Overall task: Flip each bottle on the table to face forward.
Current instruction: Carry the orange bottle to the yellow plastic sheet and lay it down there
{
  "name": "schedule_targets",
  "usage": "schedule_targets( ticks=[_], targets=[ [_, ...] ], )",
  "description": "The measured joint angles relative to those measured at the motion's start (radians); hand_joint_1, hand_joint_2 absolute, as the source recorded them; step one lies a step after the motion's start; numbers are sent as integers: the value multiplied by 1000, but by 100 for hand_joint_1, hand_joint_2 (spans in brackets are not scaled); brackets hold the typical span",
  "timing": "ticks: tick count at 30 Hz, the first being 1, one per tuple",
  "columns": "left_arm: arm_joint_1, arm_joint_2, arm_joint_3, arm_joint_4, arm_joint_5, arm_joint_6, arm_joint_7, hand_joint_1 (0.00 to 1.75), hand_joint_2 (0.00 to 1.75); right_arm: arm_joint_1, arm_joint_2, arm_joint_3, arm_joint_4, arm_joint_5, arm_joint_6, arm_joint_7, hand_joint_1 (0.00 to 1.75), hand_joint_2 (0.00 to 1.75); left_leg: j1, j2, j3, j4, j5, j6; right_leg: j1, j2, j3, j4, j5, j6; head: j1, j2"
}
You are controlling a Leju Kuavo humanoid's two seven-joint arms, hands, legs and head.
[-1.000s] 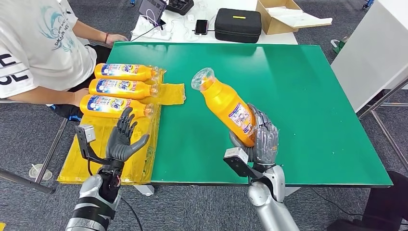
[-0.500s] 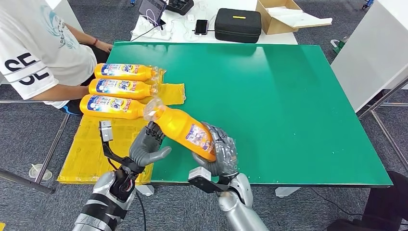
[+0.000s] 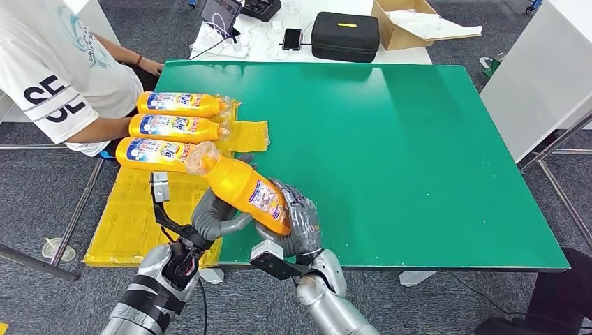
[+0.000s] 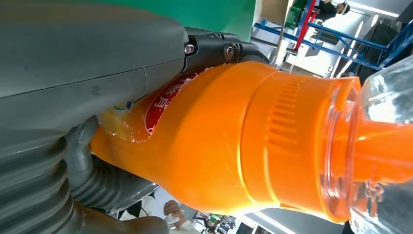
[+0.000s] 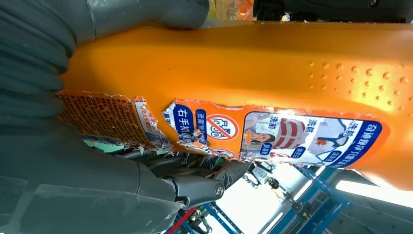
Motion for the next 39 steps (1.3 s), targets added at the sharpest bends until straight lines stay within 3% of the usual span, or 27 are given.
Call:
schedule_targets(
  ticks=[5,9,12,16,24,25,26,28,29,30,33,39],
  targets=[
    [-13,2,-10,12,18,1,-4,7,175,-19,11,28,41,-3,23,11,175,175,0,0,0,0,0,0,0,0,0,0,0,0,0,0],
    [-12,2,-9,14,36,17,-5,122,175,-35,17,57,88,-6,31,30,175,175,0,0,0,0,0,0,0,0,0,0,0,0,0,0],
    [-8,3,-9,14,32,40,-4,122,175,-41,18,71,114,-13,31,34,175,175,0,0,0,0,0,0,0,0,0,0,0,0,0,0],
    [-1,4,-8,14,31,50,-4,173,175,-48,21,81,135,-18,31,37,175,175,0,0,0,0,0,0,0,0,0,0,0,0,0,0],
    [1,7,-8,19,10,62,-17,175,175,-55,24,93,153,-25,32,49,172,175,0,0,0,0,0,0,0,0,0,0,0,0,0,0],
    [1,7,-8,20,4,66,-21,175,175,-55,24,93,154,-28,32,50,143,175,0,0,0,0,0,0,0,0,0,0,0,0,0,0],
    [1,7,-8,20,0,69,-23,175,175,-56,24,94,156,-31,32,51,99,175,0,0,0,0,0,0,0,0,0,0,0,0,0,0],
    [1,7,-7,20,0,74,-23,175,175,-56,24,95,159,-34,33,53,14,87,0,0,0,0,0,0,0,0,0,0,0,0,0,0],
    [1,7,-6,20,3,75,-23,175,175,-56,24,96,160,-33,33,56,0,44,0,0,0,0,0,0,0,0,0,0,0,0,0,0],
    [1,7,-5,19,7,80,-22,175,175,-56,24,97,162,-31,32,62,0,0,0,0,0,0,0,0,0,0,0,0,0,0,0,0],
    [2,6,10,12,10,125,-24,175,175,-56,23,100,163,-38,45,85,0,0,0,0,0,0,0,0,0,0,0,0,0,0,0,0],
    [-8,7,106,-33,-119,346,-75,175,175,-38,8,94,78,-69,89,136,0,0,0,0,1,0,0,0,0,0,0,0,0,0,0,0]
  ],
)
